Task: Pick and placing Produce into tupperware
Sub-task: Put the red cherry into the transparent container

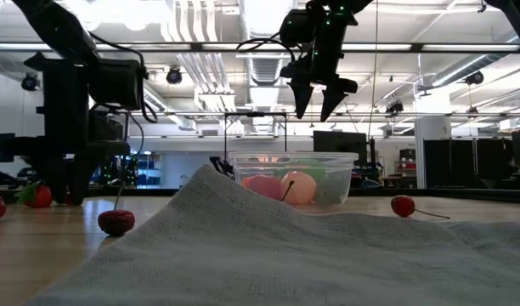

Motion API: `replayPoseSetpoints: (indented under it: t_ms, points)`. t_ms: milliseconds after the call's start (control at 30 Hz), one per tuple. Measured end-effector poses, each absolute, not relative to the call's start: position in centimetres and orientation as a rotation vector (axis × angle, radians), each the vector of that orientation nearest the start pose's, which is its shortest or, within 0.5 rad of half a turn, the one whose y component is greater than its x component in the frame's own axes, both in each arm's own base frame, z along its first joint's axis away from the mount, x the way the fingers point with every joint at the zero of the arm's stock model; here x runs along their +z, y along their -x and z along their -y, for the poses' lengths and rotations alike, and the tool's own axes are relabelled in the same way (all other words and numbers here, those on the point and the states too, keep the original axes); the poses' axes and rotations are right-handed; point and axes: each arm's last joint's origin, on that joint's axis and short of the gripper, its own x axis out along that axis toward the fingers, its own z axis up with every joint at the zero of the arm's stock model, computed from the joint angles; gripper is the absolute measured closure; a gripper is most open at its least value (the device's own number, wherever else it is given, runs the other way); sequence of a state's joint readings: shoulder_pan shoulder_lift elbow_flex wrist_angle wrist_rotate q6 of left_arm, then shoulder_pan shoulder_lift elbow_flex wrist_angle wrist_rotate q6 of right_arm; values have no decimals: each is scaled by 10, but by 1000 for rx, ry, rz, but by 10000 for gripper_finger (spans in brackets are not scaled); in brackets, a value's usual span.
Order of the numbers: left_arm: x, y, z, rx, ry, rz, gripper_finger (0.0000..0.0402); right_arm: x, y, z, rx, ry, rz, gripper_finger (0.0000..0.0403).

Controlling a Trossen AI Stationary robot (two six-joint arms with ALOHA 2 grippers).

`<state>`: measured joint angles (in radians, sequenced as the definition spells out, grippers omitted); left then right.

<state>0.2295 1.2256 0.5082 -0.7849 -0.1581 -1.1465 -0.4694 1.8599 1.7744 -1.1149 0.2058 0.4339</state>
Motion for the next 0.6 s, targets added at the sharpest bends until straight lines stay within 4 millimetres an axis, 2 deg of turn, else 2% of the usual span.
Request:
replayPoseSetpoints:
  t_ms: [400,500,600]
  points:
    - [146,-158,-42,1110,930,-1153,342,306,-336,177,-848,-526,-1069,74]
    - [153,-166,-44,1017,891,-1099,357,306,-336,177,-844,-525,-1070,74]
    - [170,-187,-48,862,833,-945,363,306,-336,177,-837,-516,-1075,74]
